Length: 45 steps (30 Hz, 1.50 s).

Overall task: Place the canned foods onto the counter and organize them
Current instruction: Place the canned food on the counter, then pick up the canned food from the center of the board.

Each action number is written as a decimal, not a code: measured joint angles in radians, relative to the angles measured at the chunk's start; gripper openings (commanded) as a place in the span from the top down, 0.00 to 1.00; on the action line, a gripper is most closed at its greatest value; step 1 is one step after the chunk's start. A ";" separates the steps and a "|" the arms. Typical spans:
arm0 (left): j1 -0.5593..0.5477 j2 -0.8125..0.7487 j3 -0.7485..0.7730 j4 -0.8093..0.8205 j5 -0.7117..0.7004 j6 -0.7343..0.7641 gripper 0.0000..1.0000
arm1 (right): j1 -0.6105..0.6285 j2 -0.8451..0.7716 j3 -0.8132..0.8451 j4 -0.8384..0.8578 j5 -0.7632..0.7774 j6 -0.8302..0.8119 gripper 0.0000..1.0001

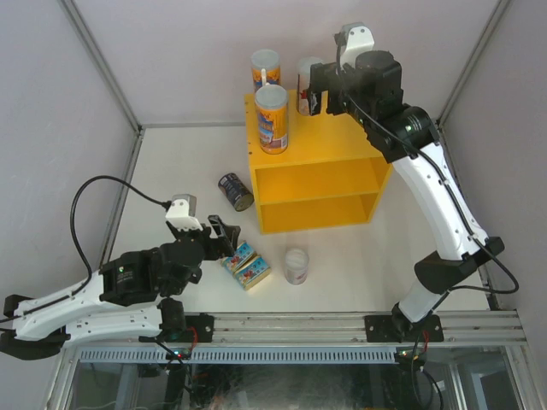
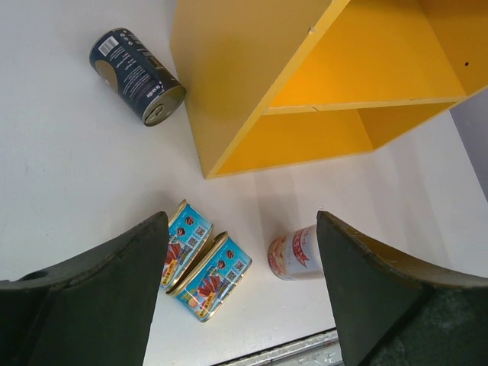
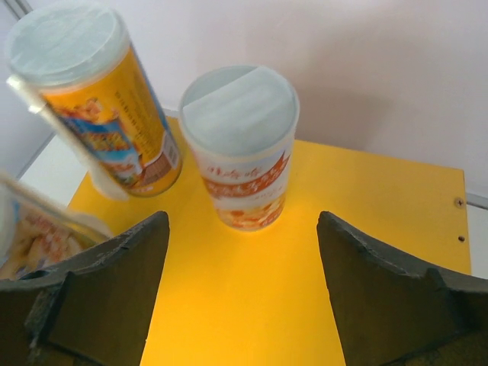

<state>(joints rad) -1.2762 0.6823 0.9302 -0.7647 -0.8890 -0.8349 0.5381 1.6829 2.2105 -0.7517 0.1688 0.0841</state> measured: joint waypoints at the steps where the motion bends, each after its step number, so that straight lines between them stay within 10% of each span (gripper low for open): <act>1: 0.000 0.000 -0.002 0.000 0.000 -0.002 0.18 | 0.009 -0.016 -0.018 0.001 0.006 -0.001 0.23; 22: 0.018 0.018 -0.108 0.002 0.020 -0.134 0.16 | 0.461 -0.706 -0.795 0.026 0.265 0.143 0.26; 45: 0.141 -0.015 -0.199 0.048 0.199 -0.221 0.16 | 0.913 -0.759 -1.387 0.045 0.504 0.534 0.24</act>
<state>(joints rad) -1.1355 0.6670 0.7311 -0.7162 -0.6899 -1.0557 1.4509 0.9241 0.8230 -0.7071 0.6727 0.6182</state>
